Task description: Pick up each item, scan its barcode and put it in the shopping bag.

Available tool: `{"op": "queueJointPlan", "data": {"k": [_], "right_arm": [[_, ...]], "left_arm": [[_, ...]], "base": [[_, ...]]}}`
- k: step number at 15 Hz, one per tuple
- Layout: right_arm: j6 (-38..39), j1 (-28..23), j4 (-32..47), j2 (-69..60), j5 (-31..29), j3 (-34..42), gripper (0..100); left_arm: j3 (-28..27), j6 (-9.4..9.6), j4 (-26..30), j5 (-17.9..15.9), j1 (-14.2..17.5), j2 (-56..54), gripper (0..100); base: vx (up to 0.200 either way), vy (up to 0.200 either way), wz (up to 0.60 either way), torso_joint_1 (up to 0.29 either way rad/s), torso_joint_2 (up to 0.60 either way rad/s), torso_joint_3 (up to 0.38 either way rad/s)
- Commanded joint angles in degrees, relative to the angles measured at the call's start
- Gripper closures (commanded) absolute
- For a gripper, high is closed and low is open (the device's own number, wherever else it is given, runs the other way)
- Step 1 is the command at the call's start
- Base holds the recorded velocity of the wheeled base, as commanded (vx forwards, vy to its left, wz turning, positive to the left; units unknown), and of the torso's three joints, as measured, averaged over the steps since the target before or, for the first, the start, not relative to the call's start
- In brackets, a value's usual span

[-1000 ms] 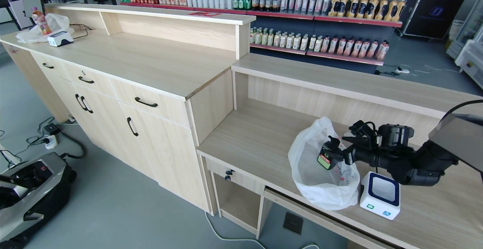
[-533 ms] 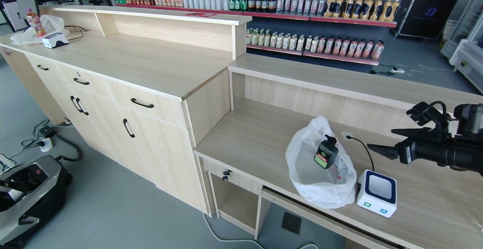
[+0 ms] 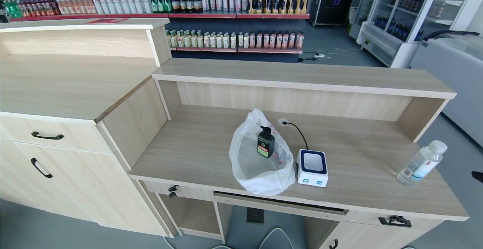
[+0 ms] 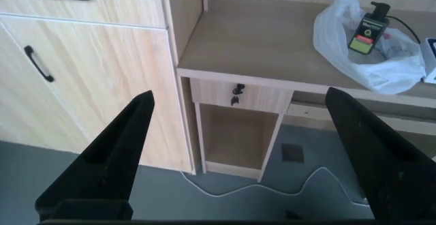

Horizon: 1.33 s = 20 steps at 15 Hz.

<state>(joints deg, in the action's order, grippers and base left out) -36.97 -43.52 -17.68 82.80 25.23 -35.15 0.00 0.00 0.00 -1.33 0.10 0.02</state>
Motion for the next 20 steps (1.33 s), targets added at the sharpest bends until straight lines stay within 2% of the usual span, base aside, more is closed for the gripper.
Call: {"op": "queueJointPlan", "data": {"k": [1, 2, 4, 5, 6, 7, 14, 18, 20], "right_arm": [[0.4, -4.0, -13.7, 11.9, -0.2, 1.0, 0], [0.5, -5.3, -20.6, 18.5, 0.2, 1.0, 0], [2.3, -6.4, -29.8, 27.9, 2.3, 0.7, 0], [3.8, -6.5, -32.9, 31.2, 4.4, 0.5, 0], [7.1, -6.6, -38.5, 35.5, 9.4, 0.1, 0], [7.4, -6.5, -40.9, 37.7, 10.4, -0.3, 0], [7.9, -5.7, -46.0, 47.5, 10.5, -7.0, 0], [14.8, -0.1, -46.0, 49.9, 10.6, -11.3, 0], [14.9, 2.1, -46.0, 50.6, 10.6, -13.7, 0]], "left_arm": [[0.0, 0.0, 0.0, 0.0, 0.0, 0.1, 0], [0.0, 0.0, 0.0, 0.0, 0.0, 0.1, 0], [0.0, 0.0, 0.0, 0.0, 0.0, 0.0, 0], [0.0, 0.0, 0.0, 0.0, 0.0, 0.1, 0], [0.0, 0.0, 0.0, 0.0, 0.0, 0.0, 0], [0.0, 0.0, 0.0, 0.0, 0.0, 0.1, 0], [0.0, 0.0, 0.0, 0.0, 0.0, 0.1, 0], [0.0, 0.0, 0.0, 0.0, 0.0, 0.0, 0], [0.0, 0.0, 0.0, 0.0, 0.0, 0.1, 0]], "base": [[0.0, 0.0, 0.0, 0.0, 0.0, 0.0], [0.0, 0.0, 0.0, 0.0, 0.0, 0.0], [0.0, 0.0, 0.0, 0.0, 0.0, 0.0], [0.0, 0.0, 0.0, 0.0, 0.0, 0.0], [0.0, 0.0, 0.0, 0.0, 0.0, 0.0], [0.0, 0.0, 0.0, 0.0, 0.0, 0.0], [0.0, 0.0, 0.0, 0.0, 0.0, 0.0], [0.0, 0.0, 0.0, 0.0, 0.0, 0.0], [0.0, 0.0, 0.0, 0.0, 0.0, 0.0]]}}
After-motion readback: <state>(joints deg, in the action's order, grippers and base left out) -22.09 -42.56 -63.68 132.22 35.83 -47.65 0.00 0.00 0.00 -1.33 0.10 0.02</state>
